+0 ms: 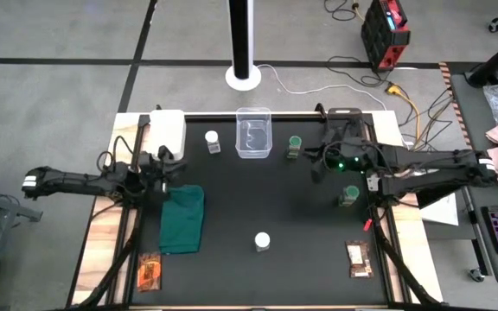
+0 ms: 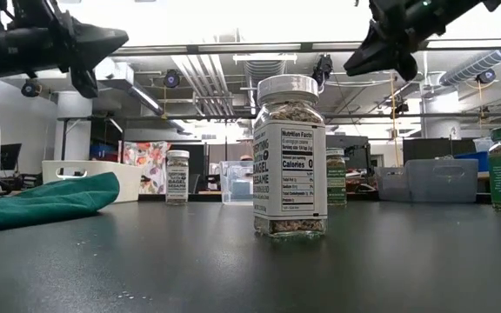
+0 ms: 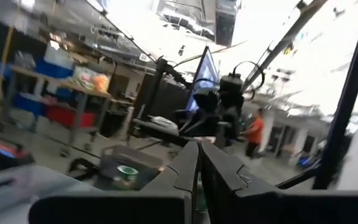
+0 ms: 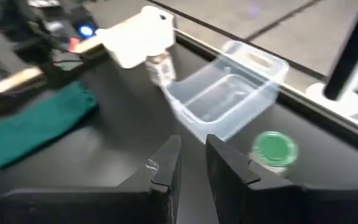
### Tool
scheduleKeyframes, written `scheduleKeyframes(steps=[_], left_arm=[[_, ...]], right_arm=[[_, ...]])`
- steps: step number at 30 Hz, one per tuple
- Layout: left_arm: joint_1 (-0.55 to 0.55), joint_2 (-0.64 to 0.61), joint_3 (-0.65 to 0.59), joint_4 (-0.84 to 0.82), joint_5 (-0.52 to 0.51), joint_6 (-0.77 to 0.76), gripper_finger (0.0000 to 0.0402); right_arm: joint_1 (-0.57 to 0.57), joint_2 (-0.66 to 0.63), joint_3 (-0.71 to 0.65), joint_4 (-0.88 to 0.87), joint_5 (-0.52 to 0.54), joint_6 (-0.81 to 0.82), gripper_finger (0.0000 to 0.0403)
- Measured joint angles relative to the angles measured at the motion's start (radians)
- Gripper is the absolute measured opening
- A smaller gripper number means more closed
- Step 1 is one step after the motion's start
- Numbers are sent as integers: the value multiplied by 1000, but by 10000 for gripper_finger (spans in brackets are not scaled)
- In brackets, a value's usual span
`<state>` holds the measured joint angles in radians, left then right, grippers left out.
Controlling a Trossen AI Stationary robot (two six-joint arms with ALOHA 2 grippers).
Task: Sort spices by type
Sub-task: Put the top green seasoning bottle into the transparent bin
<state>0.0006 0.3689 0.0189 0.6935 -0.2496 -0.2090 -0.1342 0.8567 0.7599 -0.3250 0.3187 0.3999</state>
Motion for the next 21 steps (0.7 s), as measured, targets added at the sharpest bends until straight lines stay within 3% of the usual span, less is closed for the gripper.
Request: scheduleKeyframes(steps=[7, 13, 17, 21], left_arm=[[0, 39, 58, -72, -2, 95, 2], [-13, 209, 202, -159, 59, 65, 2], [-11, 291, 322, -357, 17, 112, 2], [-11, 346, 471, -711, -89, 115, 2]], right_arm=[[-131, 109, 148, -203, 22, 9, 76], [-231, 190, 204, -261, 22, -62, 89], [-260, 232, 210, -261, 22, -108, 96], [-262, 276, 217, -261, 22, -138, 100]])
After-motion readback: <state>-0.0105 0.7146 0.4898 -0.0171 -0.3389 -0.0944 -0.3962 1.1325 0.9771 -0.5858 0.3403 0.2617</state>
